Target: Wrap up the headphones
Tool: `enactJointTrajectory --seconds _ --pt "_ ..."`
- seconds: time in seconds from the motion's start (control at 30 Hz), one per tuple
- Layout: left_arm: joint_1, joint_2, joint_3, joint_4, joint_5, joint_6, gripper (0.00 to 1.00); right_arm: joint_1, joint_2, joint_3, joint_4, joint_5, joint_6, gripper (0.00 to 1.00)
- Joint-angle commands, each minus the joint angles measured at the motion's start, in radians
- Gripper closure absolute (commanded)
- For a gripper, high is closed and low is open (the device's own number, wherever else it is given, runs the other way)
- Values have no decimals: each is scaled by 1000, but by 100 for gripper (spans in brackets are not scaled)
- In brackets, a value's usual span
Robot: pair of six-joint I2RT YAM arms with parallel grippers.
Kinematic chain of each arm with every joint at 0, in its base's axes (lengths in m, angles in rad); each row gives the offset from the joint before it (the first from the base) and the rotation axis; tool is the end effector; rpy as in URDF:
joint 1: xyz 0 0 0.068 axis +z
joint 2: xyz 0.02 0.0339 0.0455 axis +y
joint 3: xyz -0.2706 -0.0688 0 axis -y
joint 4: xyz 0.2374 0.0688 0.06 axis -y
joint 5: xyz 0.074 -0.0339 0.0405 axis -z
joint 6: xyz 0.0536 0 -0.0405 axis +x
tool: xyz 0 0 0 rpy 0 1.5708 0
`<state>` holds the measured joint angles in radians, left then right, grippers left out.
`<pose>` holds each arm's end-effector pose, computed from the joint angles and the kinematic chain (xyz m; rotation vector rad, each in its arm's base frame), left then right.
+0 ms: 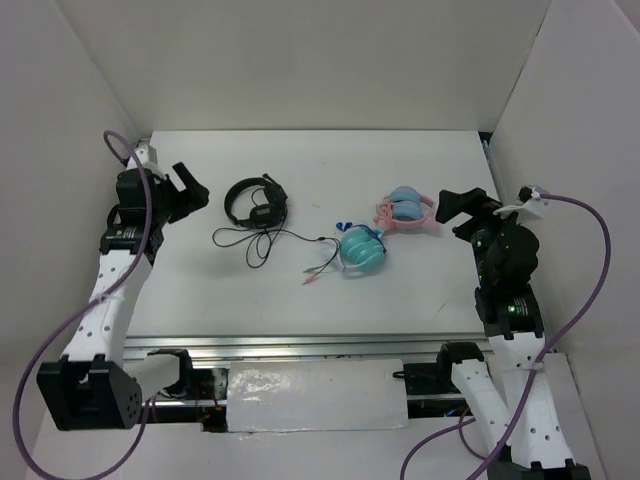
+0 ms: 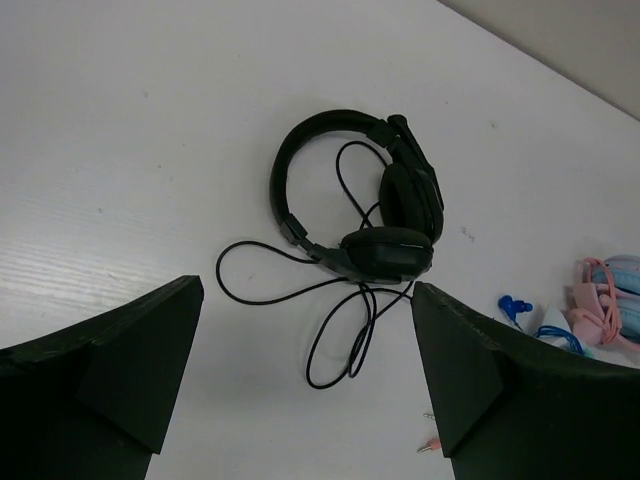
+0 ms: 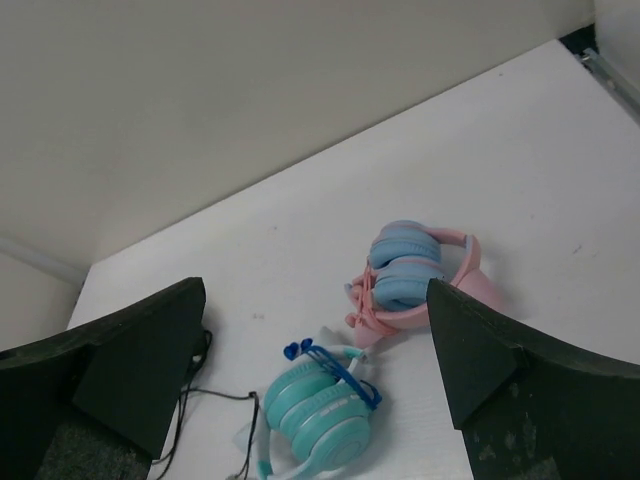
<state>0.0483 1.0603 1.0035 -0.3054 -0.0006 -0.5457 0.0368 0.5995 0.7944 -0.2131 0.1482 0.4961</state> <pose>0.2472 0.0120 0.3508 -0.5702 1.8618 -0.3304 0.1451 -0.0026 0.3687 0.4755 1.5242 0.2977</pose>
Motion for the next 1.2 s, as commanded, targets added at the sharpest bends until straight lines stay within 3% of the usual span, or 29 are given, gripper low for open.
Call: enactJointTrajectory --seconds 0.0,0.13,0.33,0.53,0.77,0.87,1.07,1.1,1.17 --pt "16 105 41 126 92 84 1 6 0 11 33 -143 -59 0" --pt "35 365 165 115 191 170 1 8 31 11 34 -275 -100 0" --pt "24 677 410 57 315 289 1 8 85 40 -23 -268 -123 0" --pt "-41 920 602 -60 111 357 1 8 117 28 -29 -272 -137 0" --pt "-66 1044 661 -52 67 313 1 8 137 16 -11 -266 -139 0" --pt "-83 1093 705 -98 9 320 6 6 154 23 -15 -265 -139 0" --pt "-113 1116 688 -95 -80 316 28 5 158 16 -8 -253 -136 0" --pt "-114 1122 692 -100 -87 314 37 5 157 14 -8 -253 -134 0" --pt "-113 1126 696 -107 -91 305 47 6 149 11 -8 -256 -142 0"
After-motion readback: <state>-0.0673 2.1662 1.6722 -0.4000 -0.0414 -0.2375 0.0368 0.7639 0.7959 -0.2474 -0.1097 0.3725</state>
